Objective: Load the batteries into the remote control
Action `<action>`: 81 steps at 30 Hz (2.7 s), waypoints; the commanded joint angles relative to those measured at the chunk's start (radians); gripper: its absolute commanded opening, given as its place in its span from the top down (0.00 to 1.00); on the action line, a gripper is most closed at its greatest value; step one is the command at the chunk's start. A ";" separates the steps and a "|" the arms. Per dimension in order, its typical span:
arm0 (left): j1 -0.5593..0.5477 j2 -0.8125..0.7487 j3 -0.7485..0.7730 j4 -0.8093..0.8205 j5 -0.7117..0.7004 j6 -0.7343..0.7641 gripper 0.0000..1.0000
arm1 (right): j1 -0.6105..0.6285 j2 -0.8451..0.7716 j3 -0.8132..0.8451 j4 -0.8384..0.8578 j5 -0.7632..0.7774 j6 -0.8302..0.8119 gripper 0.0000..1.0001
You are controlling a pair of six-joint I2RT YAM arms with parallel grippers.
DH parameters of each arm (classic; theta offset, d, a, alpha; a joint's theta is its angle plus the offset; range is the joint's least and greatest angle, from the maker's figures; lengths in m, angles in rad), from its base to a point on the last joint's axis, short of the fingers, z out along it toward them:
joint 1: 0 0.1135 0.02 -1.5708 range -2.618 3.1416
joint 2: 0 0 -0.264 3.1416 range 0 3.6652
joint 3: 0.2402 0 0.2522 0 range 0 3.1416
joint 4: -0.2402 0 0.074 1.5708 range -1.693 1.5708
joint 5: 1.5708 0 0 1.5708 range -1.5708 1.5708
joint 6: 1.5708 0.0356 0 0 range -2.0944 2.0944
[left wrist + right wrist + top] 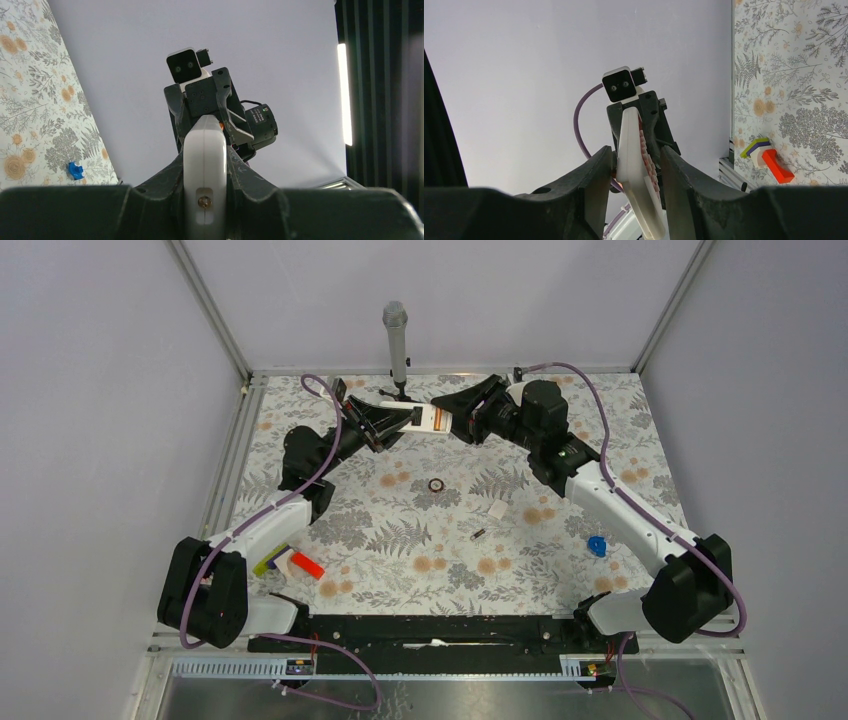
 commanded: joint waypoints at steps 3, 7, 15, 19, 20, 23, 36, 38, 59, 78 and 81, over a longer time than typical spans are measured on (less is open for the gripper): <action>0.006 -0.019 0.074 0.152 -0.097 0.036 1.00 | 0.003 -0.011 -0.036 -0.042 -0.093 -0.057 0.53; 0.006 -0.018 0.082 0.158 -0.113 0.040 1.00 | 0.002 -0.015 -0.055 -0.040 -0.100 -0.062 0.53; 0.006 -0.033 0.083 0.178 -0.165 0.011 1.00 | 0.003 -0.018 -0.072 -0.025 -0.092 -0.097 0.57; 0.006 -0.030 0.093 0.174 -0.154 -0.026 1.00 | 0.003 -0.005 -0.068 -0.023 -0.098 -0.122 0.57; 0.006 -0.029 0.096 0.174 -0.152 -0.047 1.00 | 0.004 -0.002 -0.067 -0.024 -0.097 -0.135 0.58; 0.006 -0.021 0.108 0.171 -0.149 -0.139 1.00 | 0.008 0.003 -0.065 -0.026 -0.072 -0.203 0.58; 0.006 -0.018 0.129 0.149 -0.152 -0.394 1.00 | 0.027 -0.030 -0.092 -0.034 0.079 -0.638 0.59; 0.006 -0.019 0.147 0.131 -0.133 -0.375 1.00 | 0.027 -0.021 -0.058 -0.079 0.097 -0.664 0.52; 0.065 -0.066 0.132 -0.167 0.091 0.234 1.00 | -0.106 -0.069 0.041 -0.036 -0.148 -0.491 0.01; 0.097 -0.136 0.246 -0.510 0.304 0.826 1.00 | -0.135 -0.089 -0.025 -0.240 -0.433 -0.988 0.11; 0.097 -0.131 0.255 -0.507 0.322 0.823 1.00 | -0.130 -0.131 -0.082 -0.034 -0.598 -0.956 0.10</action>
